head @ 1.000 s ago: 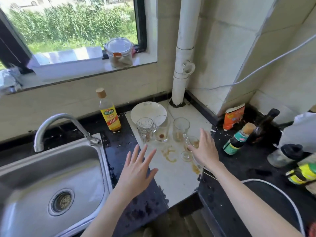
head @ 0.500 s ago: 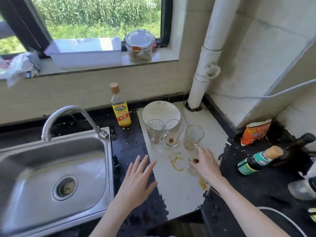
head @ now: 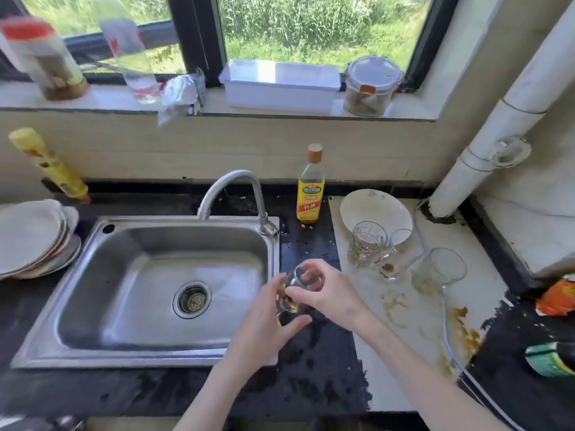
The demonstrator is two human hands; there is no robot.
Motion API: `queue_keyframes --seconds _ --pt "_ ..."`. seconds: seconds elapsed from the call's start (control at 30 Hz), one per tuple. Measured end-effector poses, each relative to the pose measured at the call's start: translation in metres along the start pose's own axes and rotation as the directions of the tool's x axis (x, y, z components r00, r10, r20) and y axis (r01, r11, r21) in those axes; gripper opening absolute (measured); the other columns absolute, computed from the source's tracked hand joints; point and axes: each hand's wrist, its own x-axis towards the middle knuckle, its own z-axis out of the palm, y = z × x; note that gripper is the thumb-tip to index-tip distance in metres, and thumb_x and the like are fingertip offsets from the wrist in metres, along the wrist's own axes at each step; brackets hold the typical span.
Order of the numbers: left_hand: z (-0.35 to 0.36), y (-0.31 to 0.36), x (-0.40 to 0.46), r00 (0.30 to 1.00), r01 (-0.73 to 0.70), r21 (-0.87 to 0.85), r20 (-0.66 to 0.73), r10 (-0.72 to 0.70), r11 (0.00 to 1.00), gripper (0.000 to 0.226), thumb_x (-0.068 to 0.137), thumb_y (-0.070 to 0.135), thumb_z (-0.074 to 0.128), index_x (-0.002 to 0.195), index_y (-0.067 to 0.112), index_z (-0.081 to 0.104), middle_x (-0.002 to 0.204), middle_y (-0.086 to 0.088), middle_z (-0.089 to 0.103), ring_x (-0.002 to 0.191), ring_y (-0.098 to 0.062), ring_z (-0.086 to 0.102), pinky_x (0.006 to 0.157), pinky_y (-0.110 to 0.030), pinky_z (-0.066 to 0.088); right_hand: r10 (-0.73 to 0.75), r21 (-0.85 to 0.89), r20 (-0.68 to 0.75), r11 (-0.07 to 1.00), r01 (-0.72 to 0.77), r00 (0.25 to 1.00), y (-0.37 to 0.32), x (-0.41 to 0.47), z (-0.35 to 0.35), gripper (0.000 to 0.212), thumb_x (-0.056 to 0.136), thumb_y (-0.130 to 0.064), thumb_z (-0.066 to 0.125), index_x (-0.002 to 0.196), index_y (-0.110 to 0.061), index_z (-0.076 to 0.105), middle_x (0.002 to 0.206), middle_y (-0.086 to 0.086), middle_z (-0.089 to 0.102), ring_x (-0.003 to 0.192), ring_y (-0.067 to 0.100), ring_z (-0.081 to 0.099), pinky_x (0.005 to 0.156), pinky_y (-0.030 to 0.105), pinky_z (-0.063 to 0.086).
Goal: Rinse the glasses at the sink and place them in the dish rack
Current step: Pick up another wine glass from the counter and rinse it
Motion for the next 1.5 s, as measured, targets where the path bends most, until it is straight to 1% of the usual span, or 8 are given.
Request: queue_keyframes --seconds 0.1,0.23,0.53,0.77,0.9,1.17,1.33,1.5 --pt "-0.038 -0.032 0.002 0.997 0.047 -0.082 -0.052 -0.051 0.996 0.059 0.073 0.038 0.074 0.119 0.031 0.037 0.107 0.011 0.054 0.089 -0.003 0.056 0.081 -0.019 0.046 -0.013 -0.012 0.032 1.000 0.013 0.999 -0.027 0.018 0.043 0.050 0.072 -0.047 0.072 0.115 -0.030 0.054 0.101 -0.011 0.060 0.090 0.006 0.058 0.083 0.029 0.053" --pt "-0.094 -0.078 0.007 0.996 0.087 -0.120 -0.008 -0.089 0.989 0.057 0.073 0.032 0.076 0.113 0.030 0.037 0.096 0.014 0.058 0.076 0.003 0.058 0.070 -0.015 0.046 0.022 0.039 0.052 0.999 -0.024 0.998 -0.058 0.047 0.100 0.056 0.073 -0.046 0.072 0.123 -0.029 0.051 0.105 -0.010 0.058 0.095 0.009 0.058 0.084 0.028 0.051" --pt "-0.177 -0.157 0.034 0.973 0.228 -0.118 0.050 -0.223 0.967 0.059 0.071 0.030 0.079 0.115 0.032 0.039 0.093 0.004 0.062 0.087 -0.015 0.062 0.083 -0.037 0.051 0.216 0.387 0.141 0.886 -0.255 0.966 -0.083 0.098 0.158 0.053 0.093 -0.038 0.051 0.140 -0.019 0.037 0.136 0.000 0.048 0.120 0.013 0.051 0.094 0.028 0.049" --pt "-0.175 -0.169 0.061 0.965 0.249 -0.093 0.113 -0.238 0.964 0.058 0.070 0.036 0.078 0.113 0.033 0.039 0.092 0.010 0.062 0.084 -0.009 0.060 0.082 -0.029 0.049 0.346 0.025 -0.192 0.937 -0.348 0.919 -0.042 0.142 0.132 0.043 0.097 -0.026 0.047 0.135 -0.006 0.046 0.134 0.011 0.052 0.120 0.024 0.050 0.101 0.032 0.038" --pt "-0.171 -0.168 0.070 0.955 0.271 -0.109 0.154 -0.253 0.956 0.057 0.073 0.034 0.076 0.116 0.032 0.037 0.095 0.012 0.061 0.085 -0.004 0.060 0.082 -0.024 0.048 0.282 -0.154 -0.349 0.924 -0.351 0.894 -0.026 0.173 0.114 0.053 0.096 -0.021 0.046 0.144 -0.004 0.030 0.148 0.016 0.032 0.136 0.029 0.032 0.109 0.037 0.027" --pt "-0.164 -0.175 0.085 0.933 0.341 -0.152 0.172 -0.315 0.928 0.053 0.074 0.028 0.076 0.111 0.034 0.039 0.099 0.009 0.060 0.086 -0.005 0.061 0.074 -0.013 0.045 0.177 -0.348 -0.320 0.892 -0.289 0.931 -0.004 0.206 0.123 0.038 0.096 -0.014 0.042 0.132 -0.005 0.049 0.128 0.015 0.056 0.125 0.033 0.046 0.098 0.044 0.042" --pt "-0.157 -0.184 0.089 0.910 0.398 -0.159 0.192 -0.367 0.904 0.056 0.073 0.026 0.077 0.114 0.032 0.040 0.099 0.008 0.059 0.087 -0.010 0.062 0.084 -0.026 0.047 0.027 -0.658 -0.195 0.738 -0.151 0.980 0.010 0.198 0.148 0.045 0.094 -0.015 0.044 0.138 -0.010 0.044 0.151 0.007 0.032 0.145 0.031 0.014 0.115 0.047 0.014" --pt "-0.152 -0.190 0.092 0.893 0.438 -0.187 0.206 -0.401 0.879 0.061 0.071 0.027 0.079 0.118 0.031 0.040 0.105 0.002 0.059 0.090 -0.016 0.063 0.090 -0.038 0.048 0.134 -0.826 -0.116 0.537 -0.170 0.984 0.031 0.196 0.174 0.069 0.056 -0.018 0.083 0.118 0.003 0.062 0.124 0.014 0.062 0.125 0.031 0.051 0.102 0.048 0.039"
